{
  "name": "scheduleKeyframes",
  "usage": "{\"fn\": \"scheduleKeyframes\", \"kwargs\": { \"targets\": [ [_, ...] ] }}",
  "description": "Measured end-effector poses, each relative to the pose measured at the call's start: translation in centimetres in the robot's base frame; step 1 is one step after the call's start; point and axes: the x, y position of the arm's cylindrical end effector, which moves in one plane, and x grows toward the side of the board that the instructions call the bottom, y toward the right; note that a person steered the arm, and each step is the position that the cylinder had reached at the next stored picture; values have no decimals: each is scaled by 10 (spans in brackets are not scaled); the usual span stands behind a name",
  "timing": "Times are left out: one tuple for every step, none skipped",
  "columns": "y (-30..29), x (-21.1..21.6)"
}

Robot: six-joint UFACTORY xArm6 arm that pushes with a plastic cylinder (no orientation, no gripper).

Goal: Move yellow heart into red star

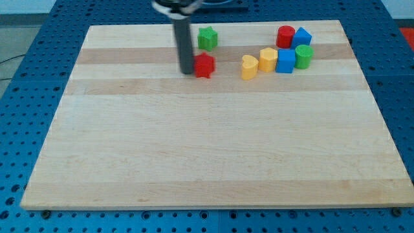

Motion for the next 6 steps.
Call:
{"fn": "scheduleKeyframes", "kwargs": {
  "targets": [
    [38, -11],
    [96, -34],
    [96, -57],
    [57, 4],
    [88, 78],
    [113, 53]
  ]
}}
